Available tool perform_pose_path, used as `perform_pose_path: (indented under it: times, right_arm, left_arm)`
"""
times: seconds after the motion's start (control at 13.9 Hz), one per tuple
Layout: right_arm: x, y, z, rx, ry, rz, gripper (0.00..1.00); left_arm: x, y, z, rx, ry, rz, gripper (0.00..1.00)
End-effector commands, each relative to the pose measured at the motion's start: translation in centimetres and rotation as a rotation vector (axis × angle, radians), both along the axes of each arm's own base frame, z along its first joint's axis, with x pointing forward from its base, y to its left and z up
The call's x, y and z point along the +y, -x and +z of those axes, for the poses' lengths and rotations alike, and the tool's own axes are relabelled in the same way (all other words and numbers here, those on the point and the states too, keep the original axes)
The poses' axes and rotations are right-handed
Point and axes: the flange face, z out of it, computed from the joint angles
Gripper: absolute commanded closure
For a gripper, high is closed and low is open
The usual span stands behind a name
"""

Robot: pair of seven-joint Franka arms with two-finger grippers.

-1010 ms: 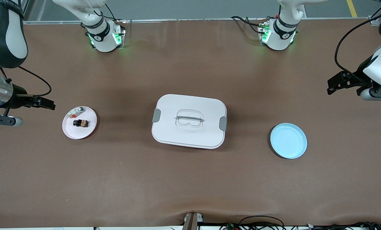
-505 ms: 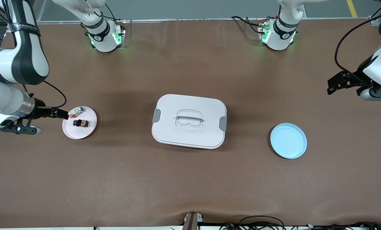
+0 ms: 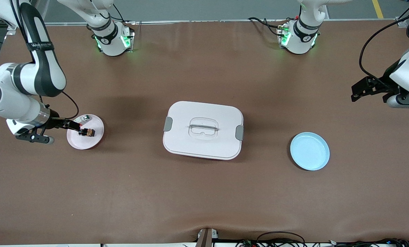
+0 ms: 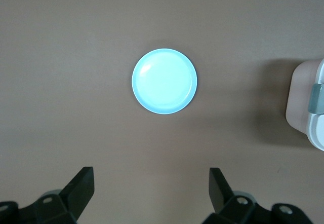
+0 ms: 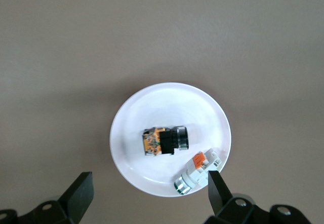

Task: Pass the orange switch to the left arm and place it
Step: 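Move the right gripper over the pink plate toward the orange switch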

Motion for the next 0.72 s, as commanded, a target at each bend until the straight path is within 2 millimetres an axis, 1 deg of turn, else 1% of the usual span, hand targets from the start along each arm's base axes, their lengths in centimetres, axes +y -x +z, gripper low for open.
perform_pose_path:
  times: [0.0, 0.29, 0.5, 0.65]
  right_arm:
    - [0.2, 0.7, -2.9, 0.029, 0.001, 0.013, 0.0]
    - [0.0, 0.7, -6.7, 0.063, -0.001, 0.018, 0.0]
    - [-0.7, 0.4, -8.7, 0.064, 0.004, 0.018, 0.0]
    - [-0.8, 0.1, -10.1, 0.046, 0.003, 0.019, 0.0]
  left_arm:
    - [-0.2, 0.0, 0.3, 0.006, -0.011, -0.014, 0.0]
    - [-0.2, 0.0, 0.4, 0.005, -0.011, -0.015, 0.0]
    - [-0.2, 0.0, 0.3, 0.006, -0.01, -0.014, 0.0]
    - [-0.2, 0.0, 0.4, 0.005, -0.01, -0.015, 0.0]
